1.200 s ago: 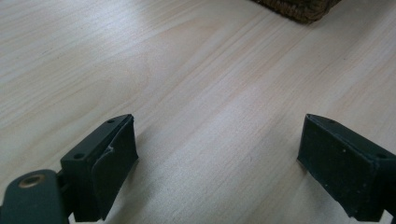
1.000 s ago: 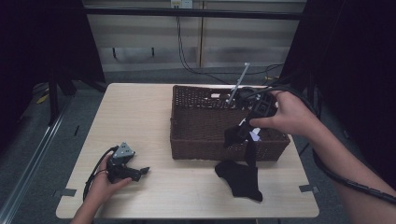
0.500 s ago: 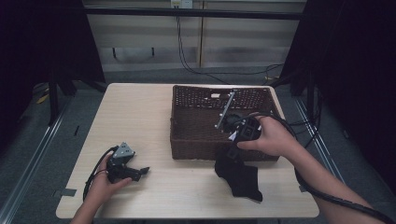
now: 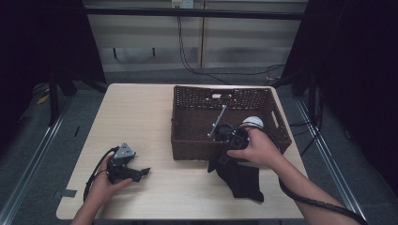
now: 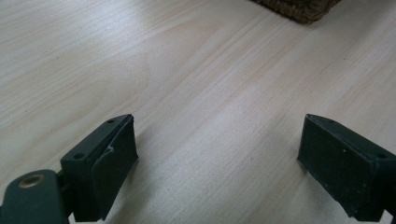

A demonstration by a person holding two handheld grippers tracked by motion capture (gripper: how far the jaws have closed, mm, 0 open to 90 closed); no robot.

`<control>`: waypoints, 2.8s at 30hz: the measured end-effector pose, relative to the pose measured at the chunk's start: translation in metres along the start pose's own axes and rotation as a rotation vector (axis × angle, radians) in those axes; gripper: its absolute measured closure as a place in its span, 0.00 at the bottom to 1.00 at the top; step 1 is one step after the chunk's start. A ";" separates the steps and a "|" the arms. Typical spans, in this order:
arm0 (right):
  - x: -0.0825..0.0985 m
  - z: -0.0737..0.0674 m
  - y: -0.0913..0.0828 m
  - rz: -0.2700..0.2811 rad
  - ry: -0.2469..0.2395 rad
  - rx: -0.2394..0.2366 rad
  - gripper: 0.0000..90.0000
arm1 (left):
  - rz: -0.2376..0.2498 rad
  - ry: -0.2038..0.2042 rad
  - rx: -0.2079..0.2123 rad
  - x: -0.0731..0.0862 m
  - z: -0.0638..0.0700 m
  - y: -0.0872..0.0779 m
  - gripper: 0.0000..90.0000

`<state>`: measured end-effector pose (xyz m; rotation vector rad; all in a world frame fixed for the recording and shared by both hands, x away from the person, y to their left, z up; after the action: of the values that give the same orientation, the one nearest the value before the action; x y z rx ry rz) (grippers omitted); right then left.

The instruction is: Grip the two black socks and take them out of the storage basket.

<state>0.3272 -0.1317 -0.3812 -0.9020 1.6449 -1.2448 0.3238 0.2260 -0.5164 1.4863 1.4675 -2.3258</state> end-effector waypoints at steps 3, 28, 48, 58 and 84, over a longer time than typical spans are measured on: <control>-0.004 0.000 0.008 0.016 -0.003 -0.006 0.90 | -0.001 -0.001 -0.001 0.000 0.000 0.000 0.12; -0.007 -0.005 0.021 -0.012 0.013 0.005 0.52 | -0.001 0.001 0.002 0.000 0.000 0.000 0.12; 0.054 -0.011 0.006 0.034 0.099 0.072 0.19 | -0.009 0.004 0.005 0.000 0.000 0.000 0.12; 0.087 -0.010 0.011 0.044 0.167 0.079 0.17 | -0.008 0.004 0.004 0.000 0.000 0.000 0.12; 0.168 0.000 0.050 0.083 0.368 0.142 0.17 | -0.008 0.003 0.004 0.000 0.000 0.000 0.12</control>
<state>0.2635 -0.2722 -0.4642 -0.5332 1.8270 -1.5140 0.3242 0.2262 -0.5163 1.4886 1.4731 -2.3336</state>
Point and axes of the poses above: each handheld gripper's, and its own axes: y roughly forward along the jaws, x roughly out of its underside, z roughly to its right, the point moved 1 cm from there along y, roughly forward along the jaws, and after that the axes turned 7 degrees about -y, right-handed, at the moved point
